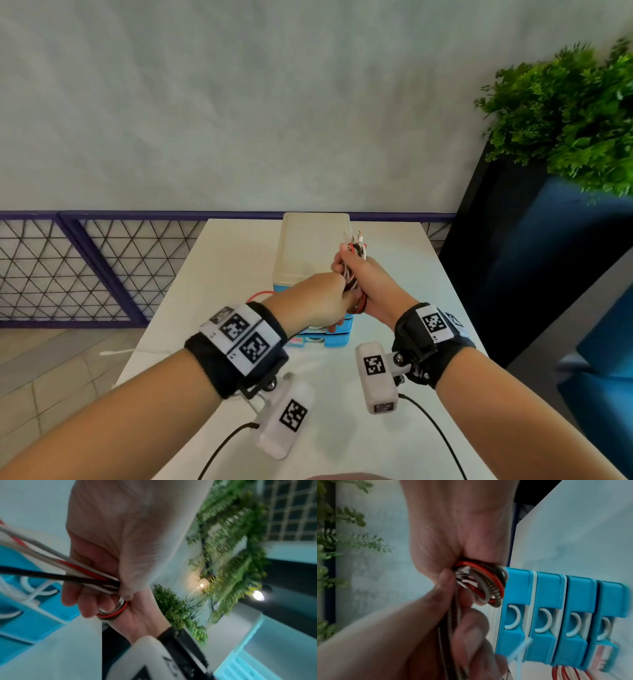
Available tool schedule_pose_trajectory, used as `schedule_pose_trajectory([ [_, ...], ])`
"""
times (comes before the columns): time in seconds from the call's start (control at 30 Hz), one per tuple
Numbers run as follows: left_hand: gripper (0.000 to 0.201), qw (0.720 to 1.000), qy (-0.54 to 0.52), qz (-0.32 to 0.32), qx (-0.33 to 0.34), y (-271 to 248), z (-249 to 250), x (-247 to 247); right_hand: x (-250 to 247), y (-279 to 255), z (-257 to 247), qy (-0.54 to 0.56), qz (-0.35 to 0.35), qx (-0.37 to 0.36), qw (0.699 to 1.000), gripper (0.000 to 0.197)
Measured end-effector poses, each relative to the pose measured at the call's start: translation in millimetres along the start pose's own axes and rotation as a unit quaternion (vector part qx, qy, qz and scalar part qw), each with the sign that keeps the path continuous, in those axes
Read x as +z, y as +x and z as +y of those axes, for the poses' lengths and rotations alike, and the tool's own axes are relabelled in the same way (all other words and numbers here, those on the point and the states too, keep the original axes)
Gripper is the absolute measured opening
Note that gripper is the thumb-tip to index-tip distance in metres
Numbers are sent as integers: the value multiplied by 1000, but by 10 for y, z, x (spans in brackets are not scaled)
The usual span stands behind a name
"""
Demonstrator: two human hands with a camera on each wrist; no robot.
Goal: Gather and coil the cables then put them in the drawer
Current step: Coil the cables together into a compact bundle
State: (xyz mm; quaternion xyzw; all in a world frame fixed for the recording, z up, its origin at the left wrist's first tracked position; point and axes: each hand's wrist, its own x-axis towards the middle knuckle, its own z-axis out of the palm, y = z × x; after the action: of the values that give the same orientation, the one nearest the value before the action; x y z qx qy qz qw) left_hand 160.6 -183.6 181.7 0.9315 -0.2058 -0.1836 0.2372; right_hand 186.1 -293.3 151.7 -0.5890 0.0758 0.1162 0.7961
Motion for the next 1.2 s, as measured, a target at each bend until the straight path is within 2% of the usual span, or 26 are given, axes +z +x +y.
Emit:
schedule_pose_trajectory([
  [0.1, 27, 978, -183, -101, 13, -8, -48, -91, 17, 27, -50, 31, 13, -22, 999, 31],
  [0.17, 24, 965, -209, -156, 38, -55, -112, -159, 55, 64, -74, 72, 15, -25, 997, 32],
  [0.23, 26, 962, -196, -178, 59, -109, -187, -142, 84, 91, -111, 117, 6, -19, 993, 34],
  [0.3, 28, 968, -193, -145, 71, -141, -220, -63, 99, 96, -134, 169, -8, -11, 985, 37],
  [0.4, 29, 968, -224, -44, 102, -167, -228, 97, 139, 60, -160, 245, -24, -8, 969, 43],
  [0.5, 31, 953, -267, -29, 137, -191, -282, 187, 199, 18, -187, 276, -33, -8, 961, 45],
  [0.67, 38, 949, -287, 0, 128, -184, -320, 302, 214, 3, -220, 291, -9, -17, 957, 41],
  [0.73, 44, 945, -304, -16, 119, -196, -382, 349, 157, 33, -288, 294, -2, -40, 955, 41],
  [0.83, 38, 917, -382, -58, 95, -229, -467, 396, 20, 77, -394, 292, 22, -67, 954, 42],
  [0.9, 38, 909, -402, -75, 84, -223, -487, 370, -27, 82, -419, 277, 44, -70, 957, 42],
  [1.07, 40, 882, -431, -181, 57, -295, -686, 285, -198, 67, -566, 280, 75, -111, 951, 45],
  [1.13, 39, 869, -458, -186, 30, -316, -785, 309, -323, 39, -617, 279, 86, -117, 949, 46],
  [1.2, 37, 868, -467, -170, 13, -304, -828, 305, -364, 14, -606, 266, 94, -112, 953, 46],
])
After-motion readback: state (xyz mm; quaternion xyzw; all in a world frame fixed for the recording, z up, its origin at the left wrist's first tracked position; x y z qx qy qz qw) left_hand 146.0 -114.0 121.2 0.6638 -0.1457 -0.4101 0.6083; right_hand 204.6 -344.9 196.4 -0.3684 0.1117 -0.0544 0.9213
